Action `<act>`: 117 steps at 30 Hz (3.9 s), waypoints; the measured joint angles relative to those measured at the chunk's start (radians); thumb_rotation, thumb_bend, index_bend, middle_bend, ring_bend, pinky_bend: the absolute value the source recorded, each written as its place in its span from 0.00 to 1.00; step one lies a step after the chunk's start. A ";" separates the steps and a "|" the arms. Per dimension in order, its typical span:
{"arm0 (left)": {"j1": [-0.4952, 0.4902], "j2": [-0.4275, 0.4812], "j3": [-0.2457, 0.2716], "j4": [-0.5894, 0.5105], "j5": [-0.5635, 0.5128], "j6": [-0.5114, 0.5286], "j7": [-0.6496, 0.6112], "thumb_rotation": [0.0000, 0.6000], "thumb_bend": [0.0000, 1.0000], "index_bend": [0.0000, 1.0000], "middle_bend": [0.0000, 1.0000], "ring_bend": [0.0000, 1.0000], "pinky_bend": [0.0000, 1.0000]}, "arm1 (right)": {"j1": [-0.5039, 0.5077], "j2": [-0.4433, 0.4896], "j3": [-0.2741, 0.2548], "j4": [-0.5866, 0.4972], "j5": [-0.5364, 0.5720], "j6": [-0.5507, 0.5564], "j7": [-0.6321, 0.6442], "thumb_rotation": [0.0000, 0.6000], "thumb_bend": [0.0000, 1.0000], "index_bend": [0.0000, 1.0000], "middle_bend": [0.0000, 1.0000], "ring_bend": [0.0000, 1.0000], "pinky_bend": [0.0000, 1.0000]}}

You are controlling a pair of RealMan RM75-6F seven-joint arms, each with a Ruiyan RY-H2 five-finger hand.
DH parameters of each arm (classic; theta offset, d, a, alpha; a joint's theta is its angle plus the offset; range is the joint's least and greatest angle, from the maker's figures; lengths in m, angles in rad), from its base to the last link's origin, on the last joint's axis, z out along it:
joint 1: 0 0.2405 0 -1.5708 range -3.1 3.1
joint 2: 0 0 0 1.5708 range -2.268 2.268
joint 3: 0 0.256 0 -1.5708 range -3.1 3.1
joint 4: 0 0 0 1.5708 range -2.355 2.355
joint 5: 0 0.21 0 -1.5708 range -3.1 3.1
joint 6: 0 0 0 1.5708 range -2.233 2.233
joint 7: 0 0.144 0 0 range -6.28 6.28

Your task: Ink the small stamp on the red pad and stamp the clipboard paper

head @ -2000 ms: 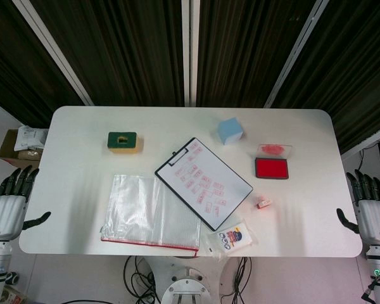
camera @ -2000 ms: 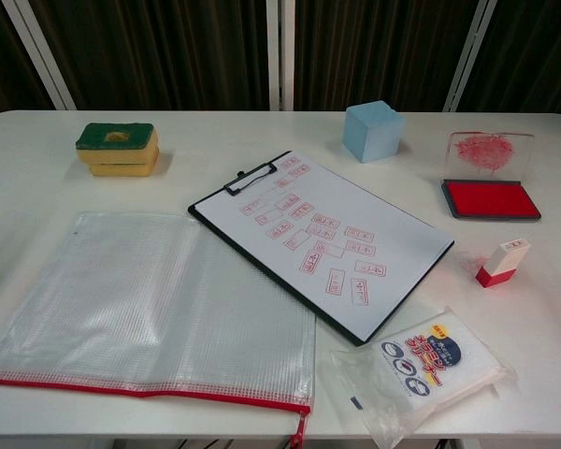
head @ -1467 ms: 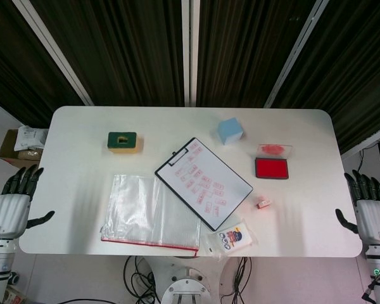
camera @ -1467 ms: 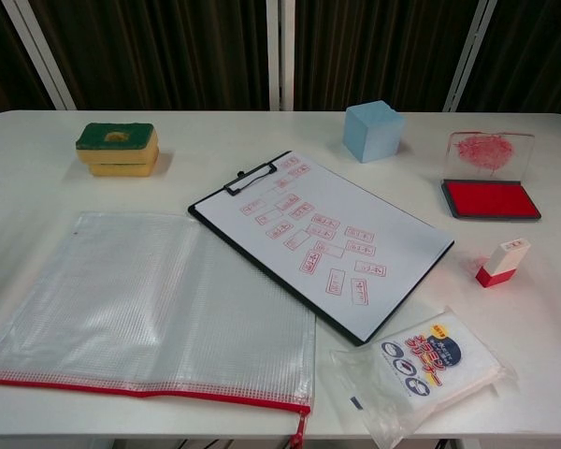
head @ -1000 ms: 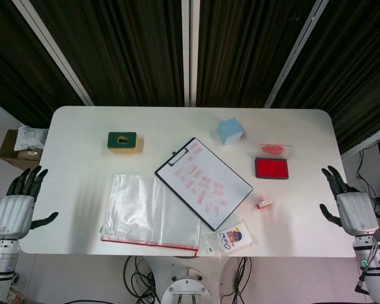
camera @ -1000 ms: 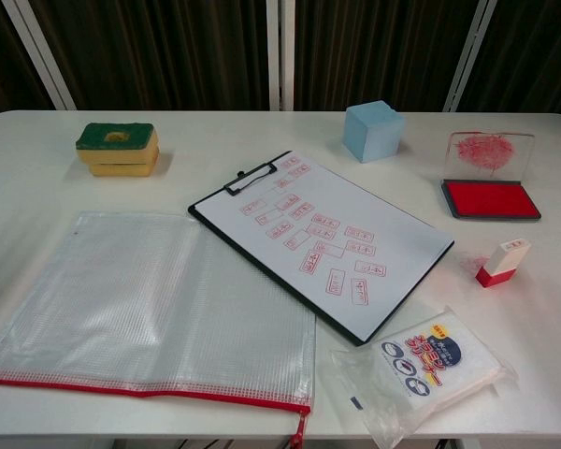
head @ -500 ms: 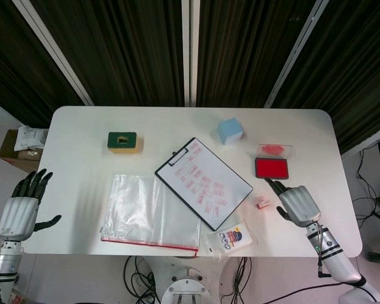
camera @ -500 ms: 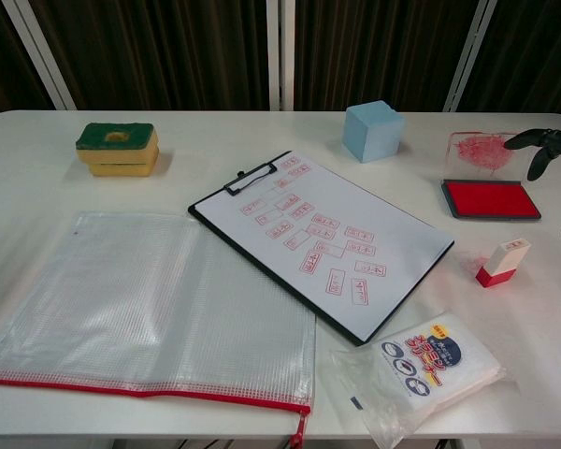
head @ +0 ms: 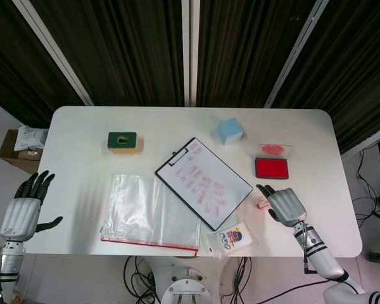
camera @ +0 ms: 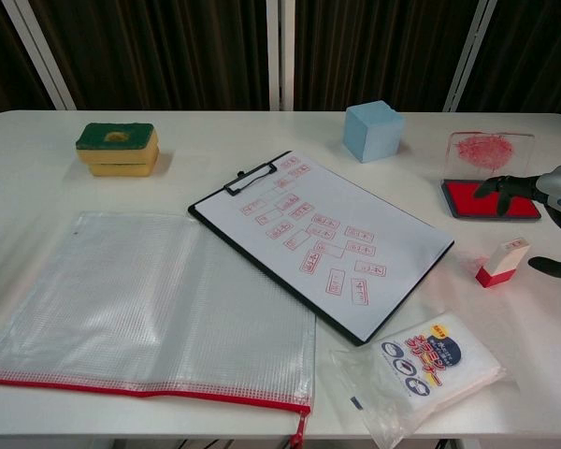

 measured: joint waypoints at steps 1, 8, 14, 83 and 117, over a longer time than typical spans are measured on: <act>0.000 0.001 0.000 0.000 0.001 0.000 -0.001 0.94 0.09 0.07 0.04 0.03 0.15 | 0.002 -0.004 0.000 0.005 0.005 -0.003 -0.002 1.00 0.23 0.18 0.27 0.67 0.92; -0.002 0.002 0.001 0.005 0.000 -0.004 -0.008 0.94 0.09 0.07 0.04 0.03 0.15 | 0.011 -0.024 -0.012 0.031 0.026 -0.018 -0.017 1.00 0.23 0.25 0.27 0.67 0.92; -0.005 -0.004 0.003 0.018 0.011 -0.004 -0.024 0.95 0.09 0.08 0.04 0.03 0.15 | 0.012 -0.056 -0.014 0.075 0.027 -0.004 0.007 1.00 0.24 0.30 0.33 0.69 0.93; -0.008 -0.020 0.013 0.073 -0.018 -0.042 -0.070 0.97 0.10 0.08 0.04 0.03 0.15 | 0.012 -0.181 -0.023 0.234 0.014 0.083 0.048 1.00 0.35 0.59 0.54 0.69 0.93; -0.010 -0.016 0.018 0.083 -0.032 -0.063 -0.075 0.97 0.10 0.08 0.04 0.03 0.15 | 0.242 -0.105 0.140 0.425 0.250 -0.246 0.216 1.00 0.36 0.67 0.60 0.72 0.93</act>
